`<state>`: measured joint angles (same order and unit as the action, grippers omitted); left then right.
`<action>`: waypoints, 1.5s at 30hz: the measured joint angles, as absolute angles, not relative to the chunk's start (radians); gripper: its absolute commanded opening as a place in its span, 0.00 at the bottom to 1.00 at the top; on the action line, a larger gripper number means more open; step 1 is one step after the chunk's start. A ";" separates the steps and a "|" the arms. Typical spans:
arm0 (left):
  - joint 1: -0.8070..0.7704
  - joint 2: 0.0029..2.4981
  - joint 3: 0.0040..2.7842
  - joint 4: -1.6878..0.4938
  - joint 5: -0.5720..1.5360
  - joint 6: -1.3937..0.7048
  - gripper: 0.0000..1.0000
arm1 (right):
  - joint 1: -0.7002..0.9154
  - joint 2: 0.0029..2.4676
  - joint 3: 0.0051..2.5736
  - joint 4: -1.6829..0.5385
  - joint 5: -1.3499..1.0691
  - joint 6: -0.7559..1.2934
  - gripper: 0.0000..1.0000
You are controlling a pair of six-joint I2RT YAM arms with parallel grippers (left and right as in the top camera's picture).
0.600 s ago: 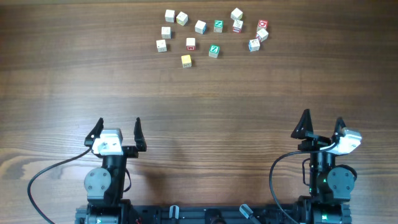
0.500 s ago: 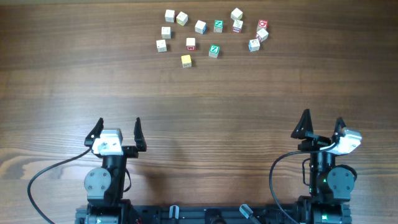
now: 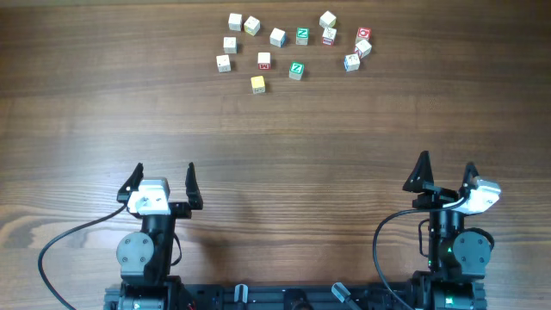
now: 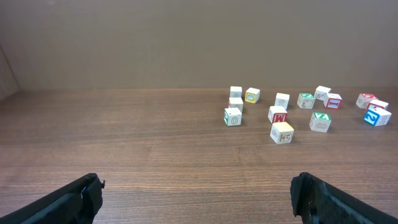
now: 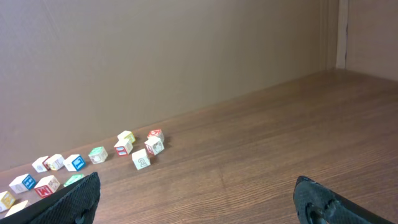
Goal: Form a horizontal line
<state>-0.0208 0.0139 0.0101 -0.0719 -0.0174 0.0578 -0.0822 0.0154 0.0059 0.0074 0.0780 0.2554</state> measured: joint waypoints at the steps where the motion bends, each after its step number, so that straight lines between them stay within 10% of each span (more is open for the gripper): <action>1: -0.021 0.014 0.010 -0.072 -0.017 0.058 1.00 | -0.082 0.015 0.006 0.007 0.078 0.255 1.00; 45: -0.021 0.014 0.010 -0.068 0.041 -0.120 1.00 | -0.082 0.016 0.006 0.007 0.078 0.255 1.00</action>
<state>-0.0208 0.0139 0.0101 -0.0681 0.0414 -0.1200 -0.0822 0.0158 0.0059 0.0074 0.0780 0.2554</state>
